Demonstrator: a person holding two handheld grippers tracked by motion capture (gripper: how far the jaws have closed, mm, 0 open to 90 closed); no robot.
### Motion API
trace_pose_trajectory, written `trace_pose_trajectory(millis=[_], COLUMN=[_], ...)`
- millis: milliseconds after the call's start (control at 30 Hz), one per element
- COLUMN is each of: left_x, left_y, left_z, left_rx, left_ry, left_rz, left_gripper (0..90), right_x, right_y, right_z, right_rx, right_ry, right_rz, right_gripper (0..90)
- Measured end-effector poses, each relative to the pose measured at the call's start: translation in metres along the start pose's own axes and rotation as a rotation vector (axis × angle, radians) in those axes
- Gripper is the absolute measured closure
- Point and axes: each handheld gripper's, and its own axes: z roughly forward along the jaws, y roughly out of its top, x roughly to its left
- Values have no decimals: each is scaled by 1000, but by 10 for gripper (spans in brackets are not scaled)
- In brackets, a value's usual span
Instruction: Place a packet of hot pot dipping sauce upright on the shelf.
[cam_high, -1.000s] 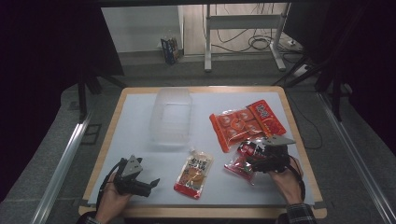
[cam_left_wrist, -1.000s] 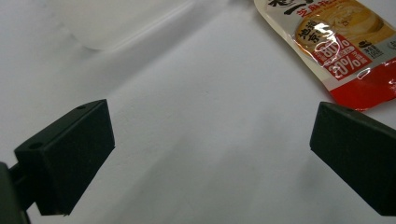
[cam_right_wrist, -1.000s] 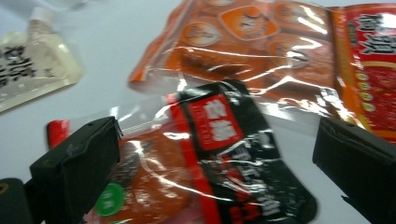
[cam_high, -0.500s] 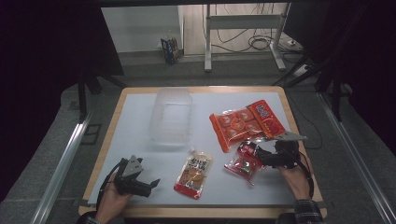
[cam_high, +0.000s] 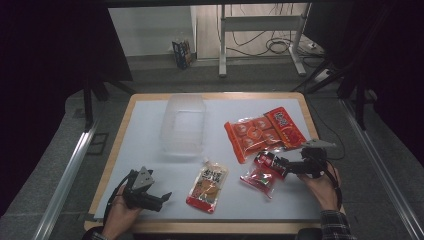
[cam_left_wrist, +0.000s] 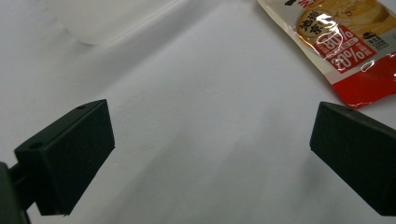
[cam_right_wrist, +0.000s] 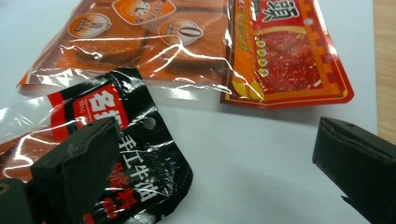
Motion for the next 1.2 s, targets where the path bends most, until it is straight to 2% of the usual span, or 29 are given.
trace_pose_trajectory(millis=[167, 400, 733, 900, 1200], left_x=[-1, -1, -2, -2, -2], left_y=[0, 0, 0, -1, -1], left_z=[1, 2, 2, 3, 4], left_rx=[5, 13, 16, 20, 28], left_ry=[-4, -1, 3, 4, 9], left_rz=[3, 9, 9, 10, 9], left_gripper=[0, 1, 1, 2, 2], right_x=[-6, -18, -39, -51, -61], right_y=[2, 3, 8, 10, 17], right_z=[4, 12, 30, 35, 47], right_rx=[30, 67, 102, 91, 87], right_ry=[2, -19, -36, -12, 39], right_rz=[14, 19, 52, 90, 93], right_gripper=[33, 101, 106, 95, 102])
